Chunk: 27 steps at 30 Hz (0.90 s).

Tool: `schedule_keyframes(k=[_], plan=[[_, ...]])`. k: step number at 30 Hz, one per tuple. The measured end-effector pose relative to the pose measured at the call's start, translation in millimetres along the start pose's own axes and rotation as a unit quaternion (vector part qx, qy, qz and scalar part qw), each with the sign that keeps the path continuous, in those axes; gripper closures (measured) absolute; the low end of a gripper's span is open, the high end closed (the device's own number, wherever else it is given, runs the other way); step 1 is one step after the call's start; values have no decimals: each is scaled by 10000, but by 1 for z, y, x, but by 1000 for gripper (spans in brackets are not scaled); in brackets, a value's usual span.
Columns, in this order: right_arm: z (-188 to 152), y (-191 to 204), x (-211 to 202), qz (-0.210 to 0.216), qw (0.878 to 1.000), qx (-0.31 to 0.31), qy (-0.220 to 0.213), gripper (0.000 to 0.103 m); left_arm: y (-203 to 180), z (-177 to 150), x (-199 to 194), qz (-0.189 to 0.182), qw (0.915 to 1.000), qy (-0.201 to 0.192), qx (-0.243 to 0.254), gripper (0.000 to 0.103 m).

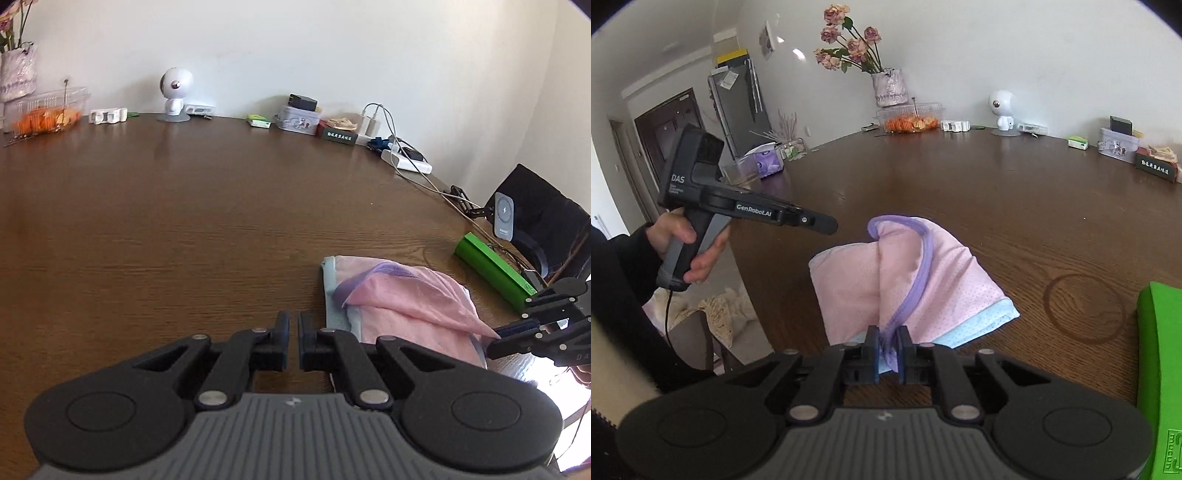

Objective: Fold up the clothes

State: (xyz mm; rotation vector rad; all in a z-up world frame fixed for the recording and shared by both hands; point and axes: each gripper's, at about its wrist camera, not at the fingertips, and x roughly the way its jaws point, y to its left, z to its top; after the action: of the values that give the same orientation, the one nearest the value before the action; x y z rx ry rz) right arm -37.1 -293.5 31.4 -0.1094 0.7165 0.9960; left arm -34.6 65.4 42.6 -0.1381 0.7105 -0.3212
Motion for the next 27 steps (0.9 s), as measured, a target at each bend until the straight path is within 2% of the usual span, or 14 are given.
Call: schedule_keyframes(k=[1,2,3,5,8,9,12,15,17,19,20,22,23,27], plan=[[4,0,-5,148,9998,52,-147,91,2,5,-3,6,10000,-71,-42,82],[9,-4,-10,291,9984,213,-425,83,0,12,-5,-28,9998,-186,-50,72],[14,-7,-15,434,9958,381,-711,66,-6,20,-4,-119,9994,-340,-6,56],[20,-19,-10,427,9884,918,-1129,59,-23,35,7,-344,9981,-480,192,56],[25,-30,23,-370,9871,1244,-940,60,-54,49,31,-360,9968,-466,548,56],[25,-32,32,-395,9875,1260,-855,66,-59,52,37,-371,9967,-379,608,56],[22,-25,45,20,9915,1041,-778,94,-65,52,49,-448,9966,-165,664,56],[19,-5,45,376,9957,584,-607,97,-63,49,52,-443,9972,-66,606,56],[17,10,36,1014,9925,214,-645,98,-59,47,55,-536,9972,54,527,50],[17,21,31,1345,9895,-83,-513,96,-59,44,57,-579,9966,169,558,47],[16,23,27,1347,9891,-158,-568,91,-60,42,58,-557,9962,239,621,46],[16,14,17,1209,9885,53,-910,70,-64,35,63,-458,9947,432,818,45],[16,5,15,1123,9879,271,-1036,52,-64,32,64,-412,9937,512,905,45],[12,-19,13,507,9898,879,-998,53,-55,13,58,-443,9924,815,806,45]])
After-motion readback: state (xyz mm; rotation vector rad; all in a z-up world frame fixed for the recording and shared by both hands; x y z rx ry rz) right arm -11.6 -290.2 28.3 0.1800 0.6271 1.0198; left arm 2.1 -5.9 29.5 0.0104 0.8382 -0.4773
